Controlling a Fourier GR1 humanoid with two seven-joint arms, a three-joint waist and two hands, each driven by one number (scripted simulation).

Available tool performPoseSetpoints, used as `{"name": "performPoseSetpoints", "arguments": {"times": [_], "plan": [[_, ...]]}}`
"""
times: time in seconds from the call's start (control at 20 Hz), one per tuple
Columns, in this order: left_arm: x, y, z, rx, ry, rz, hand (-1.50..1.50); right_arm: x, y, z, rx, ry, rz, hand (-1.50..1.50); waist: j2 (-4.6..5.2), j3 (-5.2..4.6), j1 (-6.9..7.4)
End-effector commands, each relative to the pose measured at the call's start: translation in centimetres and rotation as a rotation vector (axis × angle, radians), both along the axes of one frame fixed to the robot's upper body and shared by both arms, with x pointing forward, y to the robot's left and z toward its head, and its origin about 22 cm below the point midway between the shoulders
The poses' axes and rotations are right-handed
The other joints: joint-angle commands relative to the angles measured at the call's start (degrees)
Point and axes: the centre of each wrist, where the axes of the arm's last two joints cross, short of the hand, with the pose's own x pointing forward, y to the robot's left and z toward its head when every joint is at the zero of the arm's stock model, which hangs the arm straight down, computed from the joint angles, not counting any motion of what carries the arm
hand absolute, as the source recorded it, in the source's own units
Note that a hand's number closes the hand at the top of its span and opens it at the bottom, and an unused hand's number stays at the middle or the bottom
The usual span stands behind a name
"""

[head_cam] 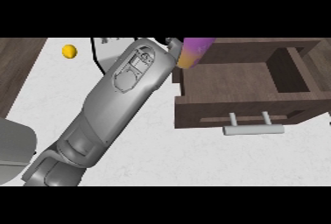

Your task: Pick up the can, place it into the drawer and close the drawer

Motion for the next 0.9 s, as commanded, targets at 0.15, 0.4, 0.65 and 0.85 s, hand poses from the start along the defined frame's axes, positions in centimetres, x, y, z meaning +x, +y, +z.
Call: {"name": "performPoseSetpoints", "arguments": {"times": [0.15,0.4,0.65,0.85], "plan": [[1.1,-2.0,-0.1,0.048,0.009,0.027,1.5,1.2,1.5,-0.3,-0.009,-0.021,0.022,-1.5,0.39,0.05,-1.37],[1.7,-2.3,0.6,0.069,0.002,0.019,1.5,-0.2,0.9,0.2,-0.007,-0.007,0.004,-1.5,0.22,0.03,-1.04],[2.0,-2.6,-0.3,0.104,0.049,0.04,1.5,1.4,1.2,1.8,-0.001,-0.024,0.028,-1.5,0.57,0.04,-1.87],[1.9,-2.8,-1.1,0.121,0.036,0.054,1.5,2.1,0.7,-0.8,0.015,-0.033,0.013,-1.5,0.61,0.12,-2.15]]}}
